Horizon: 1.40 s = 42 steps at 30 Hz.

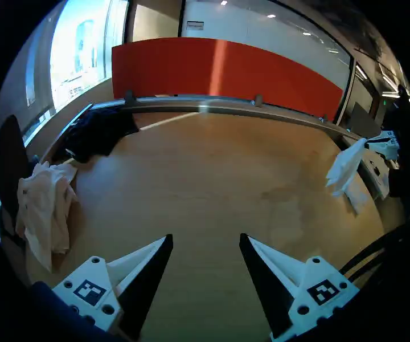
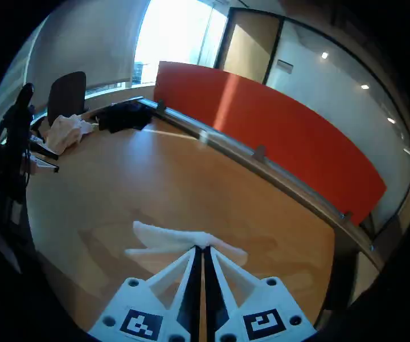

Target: Fold towel

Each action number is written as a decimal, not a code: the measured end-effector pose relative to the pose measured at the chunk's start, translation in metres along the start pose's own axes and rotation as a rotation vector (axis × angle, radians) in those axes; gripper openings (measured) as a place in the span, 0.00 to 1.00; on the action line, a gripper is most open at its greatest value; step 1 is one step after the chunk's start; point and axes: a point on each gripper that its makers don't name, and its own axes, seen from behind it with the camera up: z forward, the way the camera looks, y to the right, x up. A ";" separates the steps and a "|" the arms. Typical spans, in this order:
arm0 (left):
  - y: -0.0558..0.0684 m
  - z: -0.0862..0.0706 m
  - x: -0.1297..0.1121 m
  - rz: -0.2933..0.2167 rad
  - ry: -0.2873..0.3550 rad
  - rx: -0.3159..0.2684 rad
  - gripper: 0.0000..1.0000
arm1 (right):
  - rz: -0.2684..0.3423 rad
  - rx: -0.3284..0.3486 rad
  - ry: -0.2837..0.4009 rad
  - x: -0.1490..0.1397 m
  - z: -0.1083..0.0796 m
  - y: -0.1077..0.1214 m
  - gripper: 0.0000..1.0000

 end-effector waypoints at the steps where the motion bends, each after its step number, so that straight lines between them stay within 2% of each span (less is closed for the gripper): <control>1: 0.001 0.000 0.000 0.001 -0.001 0.000 0.86 | 0.005 -0.008 -0.004 -0.003 -0.001 0.007 0.07; 16: 0.010 0.007 0.003 0.016 -0.017 0.005 0.86 | 0.026 -0.097 -0.078 -0.042 -0.012 0.097 0.07; 29: 0.014 0.010 0.007 0.030 -0.023 0.012 0.86 | 0.044 -0.156 -0.135 -0.068 -0.009 0.158 0.06; 35: 0.016 0.009 0.006 0.035 -0.027 0.014 0.86 | 0.055 -0.167 -0.158 -0.078 -0.010 0.174 0.06; 42: 0.018 0.008 0.004 0.037 -0.030 0.012 0.86 | 0.065 -0.174 -0.186 -0.095 -0.015 0.176 0.06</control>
